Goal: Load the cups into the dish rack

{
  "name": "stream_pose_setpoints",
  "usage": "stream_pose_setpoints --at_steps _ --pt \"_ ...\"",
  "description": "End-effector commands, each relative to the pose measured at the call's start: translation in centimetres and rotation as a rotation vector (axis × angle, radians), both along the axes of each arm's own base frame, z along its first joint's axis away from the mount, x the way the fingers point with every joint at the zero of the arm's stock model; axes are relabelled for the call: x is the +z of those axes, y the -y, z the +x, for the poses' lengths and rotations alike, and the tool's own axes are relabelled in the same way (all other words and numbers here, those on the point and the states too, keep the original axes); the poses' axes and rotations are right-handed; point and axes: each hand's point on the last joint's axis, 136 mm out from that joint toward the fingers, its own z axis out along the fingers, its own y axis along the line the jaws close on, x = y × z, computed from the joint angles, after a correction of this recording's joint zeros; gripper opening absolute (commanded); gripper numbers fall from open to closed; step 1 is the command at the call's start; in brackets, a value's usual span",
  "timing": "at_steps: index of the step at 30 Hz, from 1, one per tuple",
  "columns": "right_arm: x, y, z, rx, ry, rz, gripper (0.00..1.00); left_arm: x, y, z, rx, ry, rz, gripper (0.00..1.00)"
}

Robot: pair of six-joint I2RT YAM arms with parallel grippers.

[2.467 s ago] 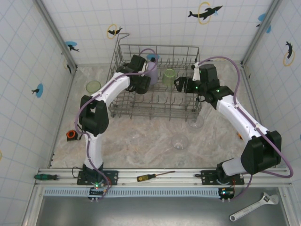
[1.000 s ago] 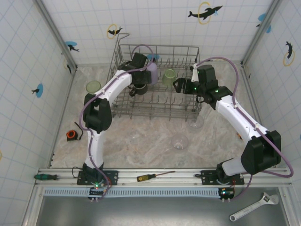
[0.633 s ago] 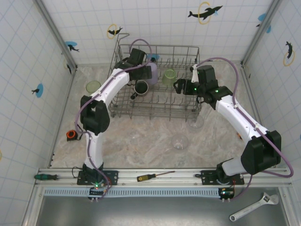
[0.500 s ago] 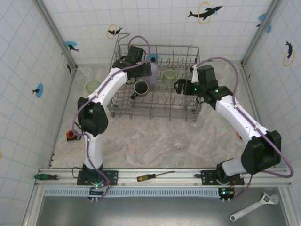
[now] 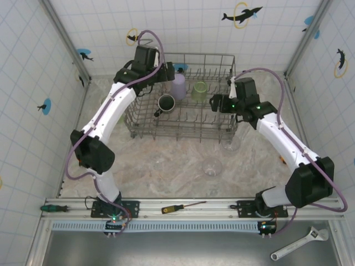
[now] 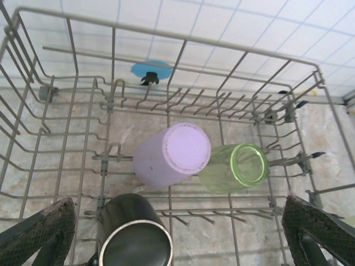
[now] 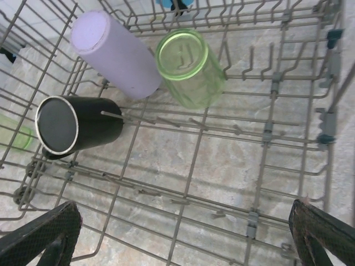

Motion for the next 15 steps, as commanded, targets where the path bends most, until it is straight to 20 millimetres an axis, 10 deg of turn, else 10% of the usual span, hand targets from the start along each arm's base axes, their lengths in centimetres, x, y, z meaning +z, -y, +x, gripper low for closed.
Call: stream_pose_setpoints --at_steps 1,15 --pt "3.2 2.4 0.4 -0.073 0.066 -0.028 1.00 1.5 -0.5 -1.4 -0.042 0.049 -0.008 0.98" --pt "1.3 12.6 2.6 -0.311 -0.065 -0.290 1.00 1.4 -1.2 -5.7 -0.120 0.113 -0.052 0.98"
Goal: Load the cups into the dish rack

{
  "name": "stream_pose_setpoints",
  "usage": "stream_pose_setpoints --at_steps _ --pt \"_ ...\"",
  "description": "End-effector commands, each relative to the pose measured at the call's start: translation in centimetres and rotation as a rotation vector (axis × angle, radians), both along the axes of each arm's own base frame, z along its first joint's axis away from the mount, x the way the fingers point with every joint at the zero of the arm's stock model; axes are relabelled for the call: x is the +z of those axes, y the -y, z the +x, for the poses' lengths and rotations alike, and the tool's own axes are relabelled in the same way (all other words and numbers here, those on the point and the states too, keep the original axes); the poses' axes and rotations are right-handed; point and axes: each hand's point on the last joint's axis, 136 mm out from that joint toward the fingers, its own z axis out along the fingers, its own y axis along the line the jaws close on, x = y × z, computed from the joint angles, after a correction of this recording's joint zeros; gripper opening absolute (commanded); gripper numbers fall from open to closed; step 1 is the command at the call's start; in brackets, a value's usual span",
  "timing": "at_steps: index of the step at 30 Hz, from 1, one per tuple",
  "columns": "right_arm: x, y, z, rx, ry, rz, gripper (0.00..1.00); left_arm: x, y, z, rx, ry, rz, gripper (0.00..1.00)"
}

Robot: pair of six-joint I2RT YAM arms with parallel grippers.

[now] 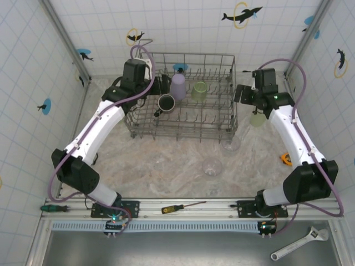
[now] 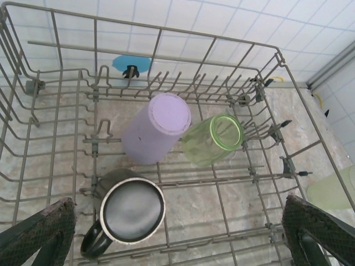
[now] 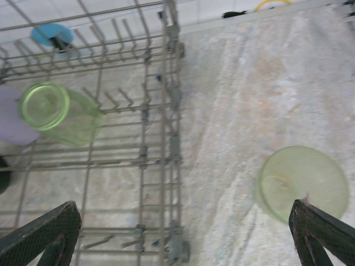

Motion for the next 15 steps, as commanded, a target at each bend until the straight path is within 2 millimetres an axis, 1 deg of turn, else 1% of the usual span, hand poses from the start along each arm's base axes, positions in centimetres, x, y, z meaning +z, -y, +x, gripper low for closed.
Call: stream_pose_setpoints --at_steps 1,3,6,9,15 --pt "-0.8 2.2 0.2 -0.038 -0.066 -0.083 1.00 1.4 -0.2 -0.5 -0.025 0.056 -0.014 0.98" --pt "-1.4 2.9 0.6 -0.050 -0.087 -0.099 1.00 1.1 -0.3 -0.7 -0.023 0.052 -0.015 0.98" --pt "-2.8 3.8 1.2 -0.069 -0.134 -0.120 1.00 0.7 -0.5 -0.9 -0.017 0.052 -0.021 0.98" --pt "-4.3 4.3 1.8 -0.071 -0.187 -0.131 1.00 0.8 -0.3 -1.0 -0.021 0.050 -0.035 0.97" --pt "-6.2 4.6 2.3 -0.066 -0.246 -0.136 0.92 1.2 -0.3 -1.4 -0.026 0.048 -0.054 0.98"
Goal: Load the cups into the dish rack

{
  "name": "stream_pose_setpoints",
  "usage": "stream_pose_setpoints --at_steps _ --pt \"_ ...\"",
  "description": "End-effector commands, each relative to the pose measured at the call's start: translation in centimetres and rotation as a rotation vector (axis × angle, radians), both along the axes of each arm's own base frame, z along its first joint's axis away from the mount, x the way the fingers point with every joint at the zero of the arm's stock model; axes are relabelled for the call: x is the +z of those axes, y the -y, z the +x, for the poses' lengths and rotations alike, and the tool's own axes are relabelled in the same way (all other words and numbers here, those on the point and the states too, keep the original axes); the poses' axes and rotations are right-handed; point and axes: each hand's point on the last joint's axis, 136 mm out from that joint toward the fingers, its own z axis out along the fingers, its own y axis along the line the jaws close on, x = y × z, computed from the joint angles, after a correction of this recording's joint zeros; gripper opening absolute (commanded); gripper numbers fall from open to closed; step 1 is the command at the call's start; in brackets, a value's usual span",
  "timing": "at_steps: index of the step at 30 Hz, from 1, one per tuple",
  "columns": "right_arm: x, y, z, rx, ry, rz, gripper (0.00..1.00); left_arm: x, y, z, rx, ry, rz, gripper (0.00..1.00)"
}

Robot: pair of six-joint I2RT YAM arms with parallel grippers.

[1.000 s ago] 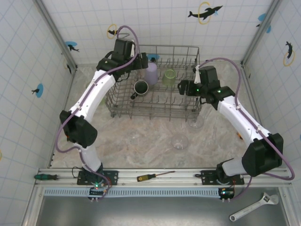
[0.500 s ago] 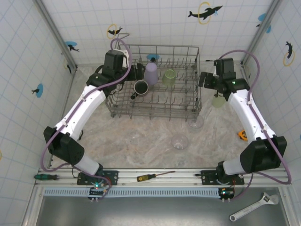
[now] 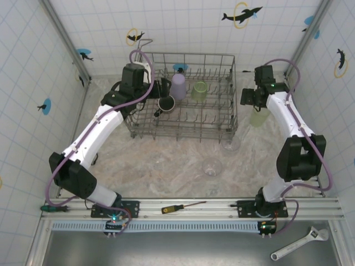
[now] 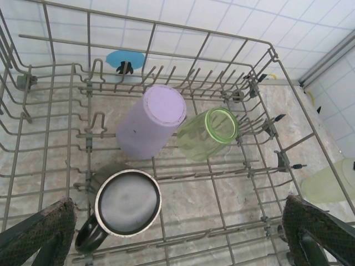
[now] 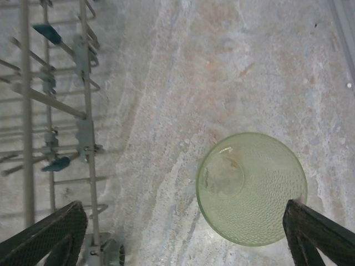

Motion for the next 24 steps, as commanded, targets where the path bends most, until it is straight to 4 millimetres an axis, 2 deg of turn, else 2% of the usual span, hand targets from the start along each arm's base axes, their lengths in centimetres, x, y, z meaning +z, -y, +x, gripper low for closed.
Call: stream_pose_setpoints --at_steps 1,7,14,20,24 --pt "0.7 0.5 0.3 0.000 -0.007 -0.013 0.89 1.7 -0.4 -0.7 -0.006 0.040 -0.032 0.98" --pt "-1.1 0.7 0.6 0.003 -0.053 -0.010 0.81 1.5 -0.6 -0.9 -0.003 0.039 -0.032 0.98" --pt "-3.4 0.8 0.9 0.010 -0.126 -0.008 0.61 1.2 -0.6 -1.1 -0.007 0.038 -0.035 0.98" --pt "-4.6 0.9 1.3 0.011 -0.177 -0.019 0.57 1.3 -0.5 -1.3 -0.011 0.035 -0.034 0.98" --pt "-5.5 1.3 1.6 0.004 -0.198 -0.021 0.52 1.2 -0.6 -1.3 -0.008 0.035 -0.028 0.98"
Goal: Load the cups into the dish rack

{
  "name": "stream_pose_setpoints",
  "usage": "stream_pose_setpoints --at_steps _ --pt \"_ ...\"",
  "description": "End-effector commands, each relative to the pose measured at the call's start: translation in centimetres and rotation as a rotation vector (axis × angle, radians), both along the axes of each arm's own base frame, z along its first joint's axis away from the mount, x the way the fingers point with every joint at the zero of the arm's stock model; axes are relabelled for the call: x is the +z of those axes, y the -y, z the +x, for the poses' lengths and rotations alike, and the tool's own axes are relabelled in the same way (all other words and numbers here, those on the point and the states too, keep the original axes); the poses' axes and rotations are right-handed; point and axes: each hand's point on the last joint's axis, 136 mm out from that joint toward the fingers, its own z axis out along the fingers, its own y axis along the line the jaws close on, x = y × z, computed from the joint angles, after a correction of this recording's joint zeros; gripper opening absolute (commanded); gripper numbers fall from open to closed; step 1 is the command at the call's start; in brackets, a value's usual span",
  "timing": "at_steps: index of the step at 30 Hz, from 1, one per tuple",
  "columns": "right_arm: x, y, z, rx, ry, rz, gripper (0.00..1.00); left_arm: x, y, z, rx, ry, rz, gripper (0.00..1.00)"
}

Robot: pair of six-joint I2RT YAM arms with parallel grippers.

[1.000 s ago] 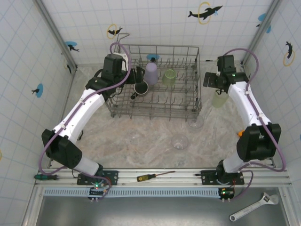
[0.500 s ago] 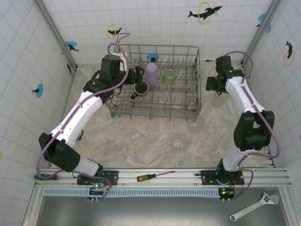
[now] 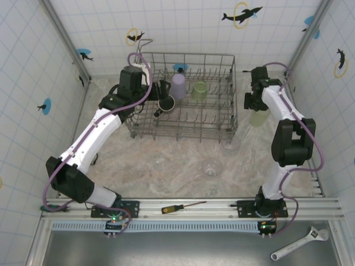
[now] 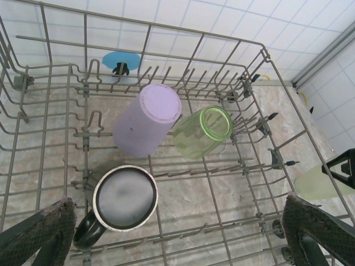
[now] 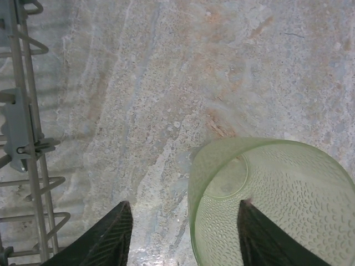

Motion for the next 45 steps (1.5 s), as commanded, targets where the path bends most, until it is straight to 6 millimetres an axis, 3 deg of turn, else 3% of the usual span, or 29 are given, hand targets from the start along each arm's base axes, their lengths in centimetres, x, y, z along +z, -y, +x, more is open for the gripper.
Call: stream_pose_setpoints --at_steps 1,12,20,24,28,35,41,45 --pt "-0.2 0.4 0.4 -0.005 -0.023 0.001 0.50 1.1 -0.4 -0.4 0.003 0.020 -0.014 0.98" --pt "-1.3 0.1 0.8 0.002 -0.045 0.026 0.31 1.1 -0.5 -0.3 0.010 0.014 -0.017 0.98" --pt "-1.4 0.6 0.5 -0.008 -0.058 -0.003 0.00 0.9 -0.6 -0.4 0.008 0.019 -0.005 0.98" --pt "-1.0 0.9 0.2 -0.009 -0.059 -0.018 0.00 0.2 -0.4 -0.4 0.001 0.005 -0.001 0.98" --pt "0.7 1.0 0.4 -0.010 -0.019 -0.018 0.00 -0.1 -0.4 -0.4 -0.001 -0.001 0.004 0.98" --pt "5.5 0.5 1.5 -0.004 0.095 -0.009 0.00 -0.4 -0.5 -0.1 0.007 -0.003 0.013 0.98" --pt "9.2 -0.4 1.9 0.015 0.182 -0.030 0.00 -0.8 -0.4 0.2 0.010 -0.010 0.021 0.98" --pt "11.8 -2.0 1.8 0.057 0.252 -0.060 0.00 -1.3 -0.2 0.2 0.001 -0.025 0.021 0.98"
